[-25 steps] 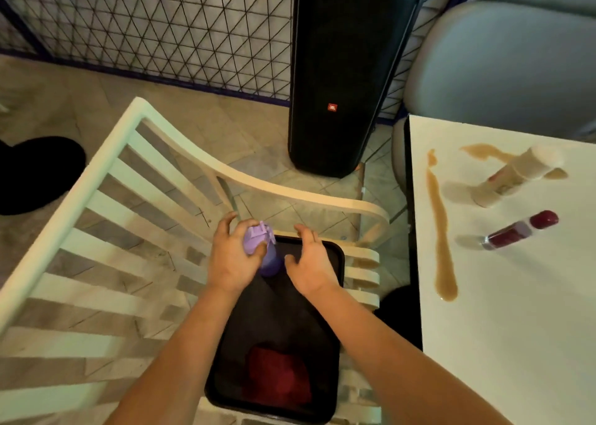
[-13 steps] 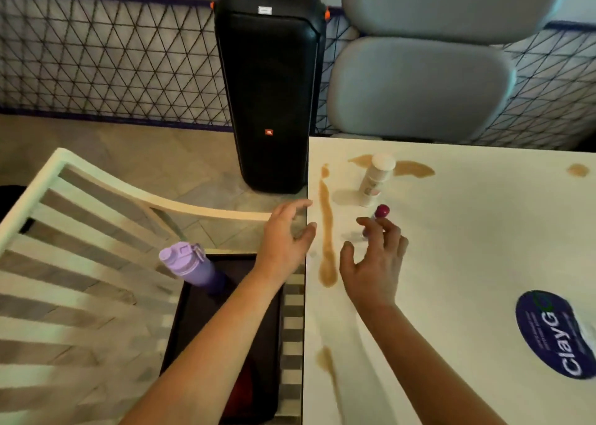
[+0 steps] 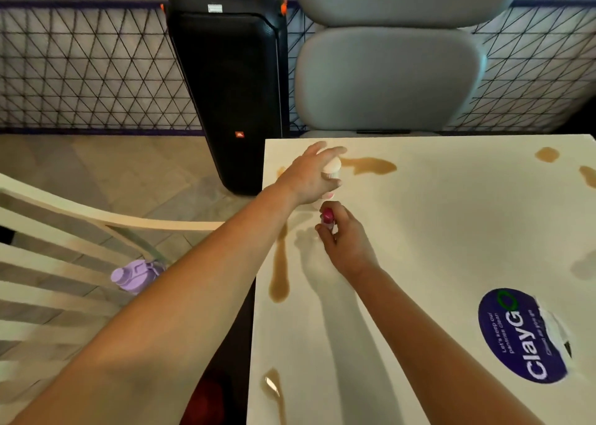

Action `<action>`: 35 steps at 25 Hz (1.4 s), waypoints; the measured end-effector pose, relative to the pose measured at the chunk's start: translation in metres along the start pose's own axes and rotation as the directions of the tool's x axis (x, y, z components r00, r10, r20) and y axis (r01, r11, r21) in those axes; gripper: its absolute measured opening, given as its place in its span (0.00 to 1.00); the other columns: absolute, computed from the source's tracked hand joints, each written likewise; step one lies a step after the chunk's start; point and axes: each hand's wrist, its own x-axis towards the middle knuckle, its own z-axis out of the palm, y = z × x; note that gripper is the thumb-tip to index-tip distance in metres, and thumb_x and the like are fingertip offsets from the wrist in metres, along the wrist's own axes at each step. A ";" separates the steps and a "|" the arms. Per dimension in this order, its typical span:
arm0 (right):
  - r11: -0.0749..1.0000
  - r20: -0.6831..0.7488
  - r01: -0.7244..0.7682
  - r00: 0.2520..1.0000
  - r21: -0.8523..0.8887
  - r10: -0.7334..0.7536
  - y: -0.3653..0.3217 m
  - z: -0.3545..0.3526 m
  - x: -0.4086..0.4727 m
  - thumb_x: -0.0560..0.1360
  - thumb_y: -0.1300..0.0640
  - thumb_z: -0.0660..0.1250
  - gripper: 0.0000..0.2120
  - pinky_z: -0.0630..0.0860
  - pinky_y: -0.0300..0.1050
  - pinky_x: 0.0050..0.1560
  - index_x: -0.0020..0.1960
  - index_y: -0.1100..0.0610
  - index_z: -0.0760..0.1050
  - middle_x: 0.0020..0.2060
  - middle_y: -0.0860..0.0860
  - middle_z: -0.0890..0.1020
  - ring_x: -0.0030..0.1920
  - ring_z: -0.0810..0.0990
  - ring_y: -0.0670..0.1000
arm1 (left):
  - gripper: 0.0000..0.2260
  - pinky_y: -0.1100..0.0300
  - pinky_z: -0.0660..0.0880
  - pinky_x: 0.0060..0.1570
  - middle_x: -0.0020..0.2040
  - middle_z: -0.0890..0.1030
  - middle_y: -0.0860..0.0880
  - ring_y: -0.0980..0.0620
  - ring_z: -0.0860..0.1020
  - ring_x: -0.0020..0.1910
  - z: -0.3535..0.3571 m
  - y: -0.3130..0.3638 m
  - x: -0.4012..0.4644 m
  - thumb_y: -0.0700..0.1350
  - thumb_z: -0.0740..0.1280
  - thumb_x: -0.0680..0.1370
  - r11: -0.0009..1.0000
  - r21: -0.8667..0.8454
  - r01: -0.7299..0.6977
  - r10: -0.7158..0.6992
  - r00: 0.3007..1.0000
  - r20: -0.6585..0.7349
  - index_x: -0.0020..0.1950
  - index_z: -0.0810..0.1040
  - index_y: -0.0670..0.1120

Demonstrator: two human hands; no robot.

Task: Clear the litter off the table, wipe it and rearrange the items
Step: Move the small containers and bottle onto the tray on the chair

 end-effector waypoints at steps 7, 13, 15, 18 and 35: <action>0.988 -0.081 -0.043 0.995 0.146 0.055 -0.008 -0.002 -0.002 0.75 0.64 0.61 0.08 0.76 0.57 0.50 0.50 0.53 0.68 0.42 0.48 0.74 0.45 0.79 0.57 | 0.21 0.60 0.70 0.55 0.54 0.70 0.50 0.53 0.70 0.51 -0.008 0.004 -0.044 0.40 0.69 0.74 0.964 -0.259 0.066 -0.133 0.960 -0.248 0.65 0.67 0.49; 0.980 -0.060 0.172 0.984 0.103 -0.166 -0.084 0.064 -0.019 0.74 0.60 0.67 0.09 0.77 0.40 0.49 0.54 0.55 0.72 0.49 0.47 0.71 0.46 0.76 0.48 | 0.20 0.72 0.73 0.45 0.52 0.72 0.50 0.58 0.73 0.46 -0.066 -0.082 -0.189 0.45 0.74 0.69 0.939 -0.338 0.066 -0.290 0.682 -0.671 0.56 0.72 0.59; 0.979 0.070 0.197 0.977 0.051 -0.200 -0.096 0.105 -0.023 0.73 0.59 0.68 0.09 0.76 0.40 0.47 0.53 0.54 0.73 0.46 0.47 0.73 0.47 0.75 0.48 | 0.20 0.58 0.76 0.52 0.53 0.73 0.50 0.53 0.75 0.50 -0.069 -0.130 -0.232 0.48 0.72 0.68 0.922 -0.358 0.149 -0.373 0.592 -0.714 0.54 0.71 0.64; 0.983 0.304 0.181 0.938 -0.017 -0.167 -0.102 0.183 -0.025 0.72 0.62 0.68 0.10 0.72 0.39 0.46 0.52 0.56 0.74 0.46 0.49 0.76 0.45 0.75 0.49 | 0.21 0.61 0.74 0.55 0.52 0.75 0.53 0.54 0.75 0.51 -0.047 -0.199 -0.284 0.45 0.75 0.66 0.861 -0.401 0.313 -0.509 0.509 -0.695 0.57 0.75 0.57; 0.951 0.656 0.196 0.755 -0.241 0.011 0.011 0.432 -0.075 0.71 0.69 0.63 0.14 0.77 0.56 0.53 0.53 0.56 0.74 0.47 0.58 0.79 0.46 0.79 0.58 | 0.21 0.63 0.67 0.46 0.53 0.74 0.47 0.52 0.69 0.48 0.082 -0.404 -0.351 0.38 0.75 0.66 0.557 -0.426 0.713 -0.830 0.473 -0.294 0.56 0.74 0.44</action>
